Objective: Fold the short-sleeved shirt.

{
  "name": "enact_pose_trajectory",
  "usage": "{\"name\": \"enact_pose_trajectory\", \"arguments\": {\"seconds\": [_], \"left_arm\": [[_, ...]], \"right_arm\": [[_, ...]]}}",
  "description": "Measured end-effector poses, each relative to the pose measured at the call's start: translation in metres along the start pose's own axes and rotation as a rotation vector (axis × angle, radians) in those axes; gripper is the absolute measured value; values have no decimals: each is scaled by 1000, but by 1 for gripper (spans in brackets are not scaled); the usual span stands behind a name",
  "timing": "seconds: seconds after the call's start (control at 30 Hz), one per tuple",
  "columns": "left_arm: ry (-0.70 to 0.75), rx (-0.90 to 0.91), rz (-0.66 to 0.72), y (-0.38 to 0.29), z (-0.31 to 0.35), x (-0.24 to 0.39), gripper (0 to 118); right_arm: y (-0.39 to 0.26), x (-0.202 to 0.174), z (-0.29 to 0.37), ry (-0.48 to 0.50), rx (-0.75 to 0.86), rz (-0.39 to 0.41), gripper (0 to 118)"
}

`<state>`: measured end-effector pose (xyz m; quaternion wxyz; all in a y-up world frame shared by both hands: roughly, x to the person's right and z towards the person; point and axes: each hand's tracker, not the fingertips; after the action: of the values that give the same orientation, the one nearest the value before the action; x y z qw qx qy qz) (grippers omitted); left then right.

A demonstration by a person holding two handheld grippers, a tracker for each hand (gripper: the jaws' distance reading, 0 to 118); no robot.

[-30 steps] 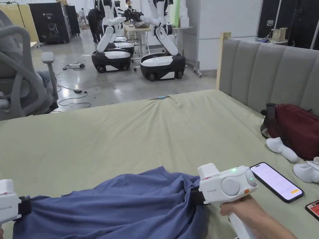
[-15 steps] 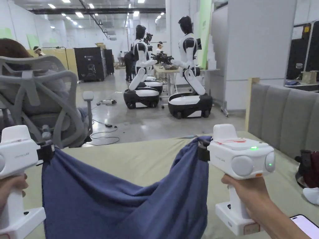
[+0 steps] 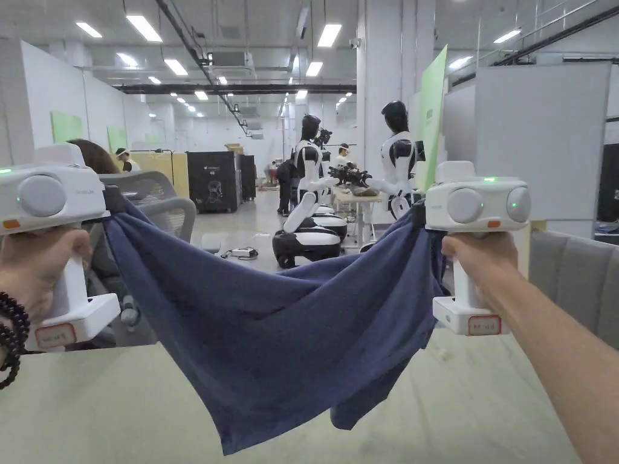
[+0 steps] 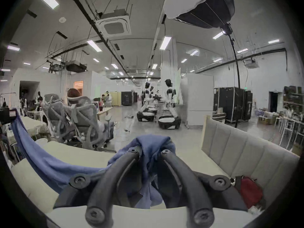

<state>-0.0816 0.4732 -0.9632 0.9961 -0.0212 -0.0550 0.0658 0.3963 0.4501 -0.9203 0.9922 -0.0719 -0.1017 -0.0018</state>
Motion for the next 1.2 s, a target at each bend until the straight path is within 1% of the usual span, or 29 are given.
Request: {"name": "enact_pose_trajectory", "arguments": {"seconds": [0.17, 0.33, 0.5, 0.63, 0.73, 0.8, 0.83, 0.9, 0.97, 1.0, 1.03, 1.1, 1.2], "left_arm": [[4, 21, -18, 5, -10, 13, 2], [-37, 10, -42, -18, -10, 23, 2], [-63, -85, -45, -82, -17, 27, 2], [-75, -155, -59, -134, -18, 30, 2], [-88, -192, -34, -152, -9, 29, 2], [-92, -187, -35, -158, 10, 28, 2], [-98, -184, -30, -161, 22, 26, 2], [-167, -180, -13, -167, 55, 17, 2], [-169, -198, -25, -180, 91, 9, 2], [-194, -219, -41, -188, 109, 2, 2], [-193, -236, -49, -197, 131, -3, 2], [-212, -271, -42, -218, 175, -17, 2], [-218, -365, -24, -252, 235, -38, 2]], "right_arm": [[-5, -2, -9, 0, -7, 18, 16], [-36, 4, -22, 3, -23, 20, 16], [-95, 8, -17, 18, -81, 5, 16], [-138, 13, -20, 17, -163, 12, 16], [-154, 17, -3, 19, -161, 16, 16], [-162, 23, 10, 68, -146, 22, 16], [-167, 26, 24, 78, -133, 35, 16], [-178, 30, 58, 105, -111, 105, 16], [-193, 37, 95, 135, -112, 141, 16], [-202, 41, 116, 146, -118, 149, 16], [-212, 47, 136, 154, -121, 138, 16], [-237, 56, 177, 183, -146, 140, 16], [-272, 69, 236, 201, -208, 167, 16]]}}
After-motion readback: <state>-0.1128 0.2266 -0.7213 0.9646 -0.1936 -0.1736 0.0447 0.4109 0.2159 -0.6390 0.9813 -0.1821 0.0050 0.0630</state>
